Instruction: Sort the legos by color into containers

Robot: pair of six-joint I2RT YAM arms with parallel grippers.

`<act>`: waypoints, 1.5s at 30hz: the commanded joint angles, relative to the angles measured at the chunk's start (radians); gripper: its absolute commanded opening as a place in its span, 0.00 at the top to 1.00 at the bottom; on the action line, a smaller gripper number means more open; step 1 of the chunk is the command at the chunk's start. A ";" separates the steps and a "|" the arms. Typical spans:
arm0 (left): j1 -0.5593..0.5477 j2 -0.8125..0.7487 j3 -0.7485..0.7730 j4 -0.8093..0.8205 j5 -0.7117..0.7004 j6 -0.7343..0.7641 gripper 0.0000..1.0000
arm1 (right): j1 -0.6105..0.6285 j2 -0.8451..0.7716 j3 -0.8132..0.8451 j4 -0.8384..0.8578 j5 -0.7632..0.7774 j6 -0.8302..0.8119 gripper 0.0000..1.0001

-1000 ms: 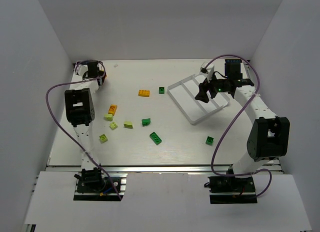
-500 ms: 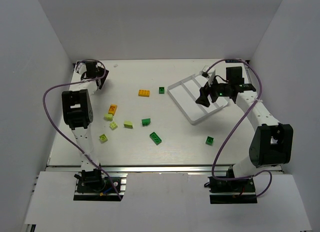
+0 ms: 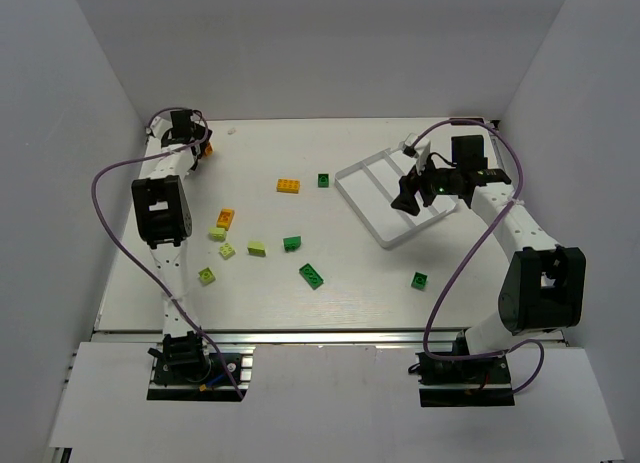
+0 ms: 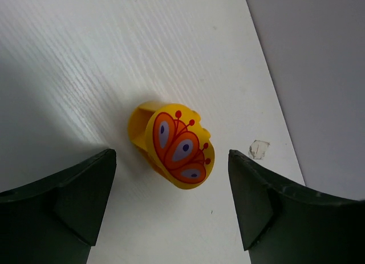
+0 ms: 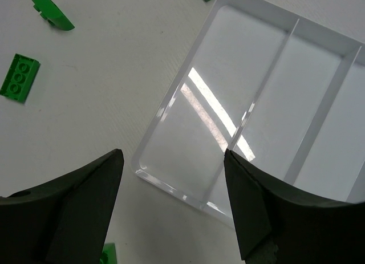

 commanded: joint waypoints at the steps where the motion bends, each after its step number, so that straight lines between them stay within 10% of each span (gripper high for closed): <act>1: 0.004 0.009 0.034 -0.051 -0.002 -0.019 0.09 | 0.002 -0.003 0.031 0.029 0.005 0.002 0.23; 45: 0.022 0.019 -0.088 -0.011 0.132 -0.097 0.47 | 0.000 -0.006 0.025 0.037 0.028 0.013 0.24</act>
